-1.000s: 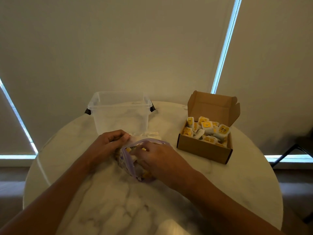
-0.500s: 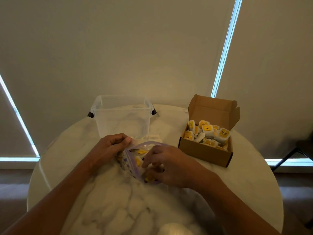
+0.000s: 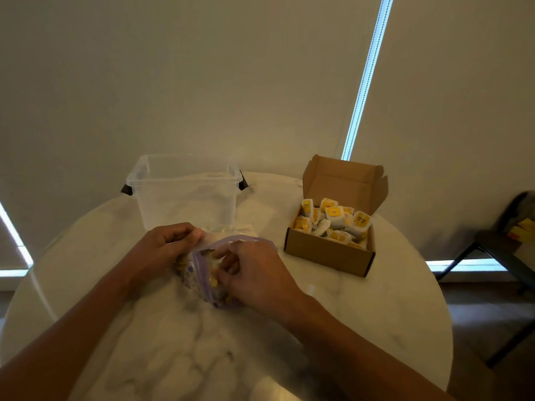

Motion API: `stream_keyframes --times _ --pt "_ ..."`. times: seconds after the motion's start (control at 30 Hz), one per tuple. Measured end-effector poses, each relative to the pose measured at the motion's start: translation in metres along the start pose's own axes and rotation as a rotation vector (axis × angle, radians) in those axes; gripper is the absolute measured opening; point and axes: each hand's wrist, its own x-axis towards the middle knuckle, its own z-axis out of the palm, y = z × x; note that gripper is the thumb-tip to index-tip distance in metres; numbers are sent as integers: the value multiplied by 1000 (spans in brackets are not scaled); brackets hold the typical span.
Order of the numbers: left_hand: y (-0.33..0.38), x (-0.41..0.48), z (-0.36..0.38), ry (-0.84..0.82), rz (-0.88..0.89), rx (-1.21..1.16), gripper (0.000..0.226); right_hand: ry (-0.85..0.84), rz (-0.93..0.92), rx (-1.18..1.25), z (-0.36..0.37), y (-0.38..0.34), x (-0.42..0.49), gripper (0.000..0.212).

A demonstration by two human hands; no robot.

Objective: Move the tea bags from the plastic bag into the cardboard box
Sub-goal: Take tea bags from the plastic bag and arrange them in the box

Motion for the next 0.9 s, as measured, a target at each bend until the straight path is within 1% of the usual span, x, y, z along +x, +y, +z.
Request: stream_keyframes --times 0.07,0.13,0.2,0.23,0.3,0.37,0.43,0.5,0.57,0.63,0.7,0.8,0.9 --pt "-4 0 -2 -6 8 -9 34 -15 -24 140 -15 -1 -7 29" --pt "-8 1 -4 -11 9 1 37 -93 -40 275 -36 1 -13 26" --pt "-9 1 -4 -4 10 12 37 -158 -33 357 -59 6 -18 21" --pt "-8 1 -4 4 7 19 36 -146 -33 378 -69 10 -19 18" --pt "-7 2 -3 11 0 45 34 -37 -42 439 -87 20 -19 15" --pt "-6 2 -3 15 -8 57 33 144 -27 495 -101 33 -19 13" --pt "-6 2 -2 25 -13 48 31 357 41 473 -111 50 -19 12" --pt "-8 3 -2 17 -14 41 31 549 136 334 -119 70 -18 10" --pt "-10 4 -3 3 -21 46 35 627 208 181 -126 92 -18 14" --pt "-11 5 -4 4 -29 50 37 636 243 79 -130 109 -15 21" --pt "-12 6 -4 9 -27 57 36 617 278 37 -131 120 -10 24" --pt "-12 5 -4 5 -27 51 35 574 299 50 -129 125 0 21" --pt "-11 5 -4 -2 -39 50 38 544 282 125 -129 120 13 17"
